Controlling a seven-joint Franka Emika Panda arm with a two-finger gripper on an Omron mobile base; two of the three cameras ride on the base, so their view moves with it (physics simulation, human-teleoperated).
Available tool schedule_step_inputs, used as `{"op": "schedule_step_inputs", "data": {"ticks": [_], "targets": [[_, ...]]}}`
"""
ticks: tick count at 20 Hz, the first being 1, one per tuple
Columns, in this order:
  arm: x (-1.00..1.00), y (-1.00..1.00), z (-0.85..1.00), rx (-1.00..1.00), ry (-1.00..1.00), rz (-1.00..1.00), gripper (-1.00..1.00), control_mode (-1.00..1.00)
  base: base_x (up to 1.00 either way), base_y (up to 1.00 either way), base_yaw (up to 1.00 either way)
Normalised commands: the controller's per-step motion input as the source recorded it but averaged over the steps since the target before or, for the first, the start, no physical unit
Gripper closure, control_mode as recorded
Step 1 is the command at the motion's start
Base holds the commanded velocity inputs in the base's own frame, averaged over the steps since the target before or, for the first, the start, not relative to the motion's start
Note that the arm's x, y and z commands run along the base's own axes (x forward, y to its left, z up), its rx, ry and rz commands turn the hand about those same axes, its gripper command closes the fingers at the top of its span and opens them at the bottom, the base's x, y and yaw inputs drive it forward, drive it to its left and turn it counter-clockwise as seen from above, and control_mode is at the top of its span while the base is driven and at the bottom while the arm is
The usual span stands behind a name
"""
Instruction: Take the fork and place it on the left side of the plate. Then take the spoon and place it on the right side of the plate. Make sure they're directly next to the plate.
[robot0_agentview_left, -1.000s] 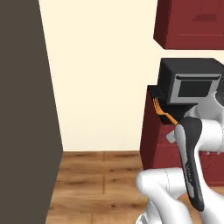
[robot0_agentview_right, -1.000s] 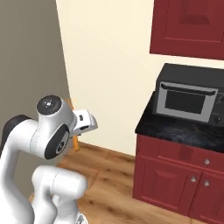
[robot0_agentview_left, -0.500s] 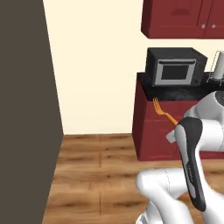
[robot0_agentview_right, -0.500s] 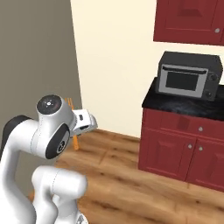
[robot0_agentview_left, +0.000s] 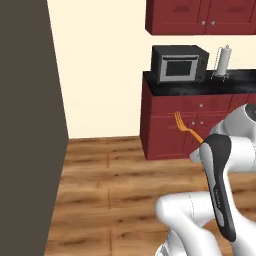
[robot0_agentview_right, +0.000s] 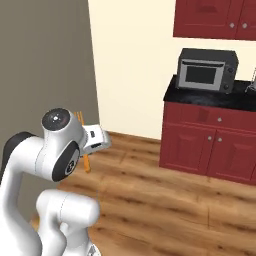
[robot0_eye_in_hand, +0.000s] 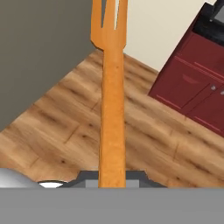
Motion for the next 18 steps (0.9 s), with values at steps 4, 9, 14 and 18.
{"op": "schedule_step_inputs", "data": {"ticks": [4,9,14,18], "targets": [[0.0,0.0,0.0,0.0,0.0,0.0,1.0,1.0,-1.0,0.36,-0.05],[0.0,0.0,0.0,0.0,0.0,0.0,1.0,1.0,-1.0,0.36,-0.05],[0.0,0.0,0.0,0.0,0.0,0.0,1.0,1.0,-1.0,0.28,-0.05],[0.0,0.0,0.0,0.0,0.0,0.0,1.0,1.0,-1.0,0.17,-0.05]]}}
